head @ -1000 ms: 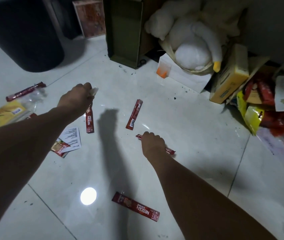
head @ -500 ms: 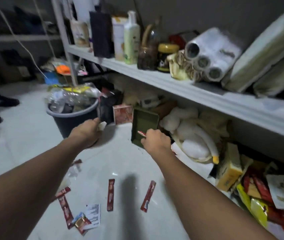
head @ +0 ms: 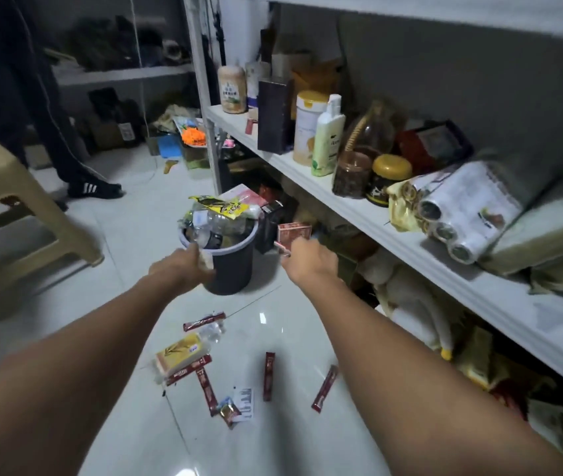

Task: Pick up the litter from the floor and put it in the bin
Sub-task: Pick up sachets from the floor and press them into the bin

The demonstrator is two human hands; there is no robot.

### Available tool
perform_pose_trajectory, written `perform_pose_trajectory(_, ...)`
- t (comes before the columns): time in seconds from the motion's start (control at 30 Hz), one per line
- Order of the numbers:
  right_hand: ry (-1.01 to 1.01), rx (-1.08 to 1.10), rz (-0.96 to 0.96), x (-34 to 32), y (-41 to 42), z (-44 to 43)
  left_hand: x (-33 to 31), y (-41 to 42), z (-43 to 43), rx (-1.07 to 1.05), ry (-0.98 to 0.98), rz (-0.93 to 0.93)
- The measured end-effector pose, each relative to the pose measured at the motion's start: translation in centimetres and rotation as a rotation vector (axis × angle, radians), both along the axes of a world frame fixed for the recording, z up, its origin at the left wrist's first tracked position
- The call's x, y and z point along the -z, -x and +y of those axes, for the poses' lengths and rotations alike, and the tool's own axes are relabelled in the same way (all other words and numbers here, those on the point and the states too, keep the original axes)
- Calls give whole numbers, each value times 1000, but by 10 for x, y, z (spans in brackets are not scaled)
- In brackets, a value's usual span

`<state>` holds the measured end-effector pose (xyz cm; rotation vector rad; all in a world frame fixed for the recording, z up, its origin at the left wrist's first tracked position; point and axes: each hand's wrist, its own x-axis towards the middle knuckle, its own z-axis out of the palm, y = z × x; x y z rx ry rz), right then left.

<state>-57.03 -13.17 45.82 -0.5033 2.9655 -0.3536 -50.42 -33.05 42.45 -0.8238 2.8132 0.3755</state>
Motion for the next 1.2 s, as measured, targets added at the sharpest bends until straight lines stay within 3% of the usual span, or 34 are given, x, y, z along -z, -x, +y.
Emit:
perform_pose_trajectory(0.17, -26, 7, -6, -132, 5, 3, -123, -6, -9, -75, -96, -13)
perform_pose_trajectory(0.4, -137, -118, 107, -334, 9, 3, -330, -9, -18, 43, 105, -45)
perform_pose_trajectory(0.57, -114, -182, 156, -437, 3, -2, -447, -20, -8, 5, 147, 56)
perform_pose_trajectory(0.93, -98, -229, 56, -447, -5, -33, -471, -45, -35, -46, 138, 2)
perform_pose_trajectory(1.2, -109, -186, 70, -435, 52, -112, -439, 28, -108, 12, 86, -10)
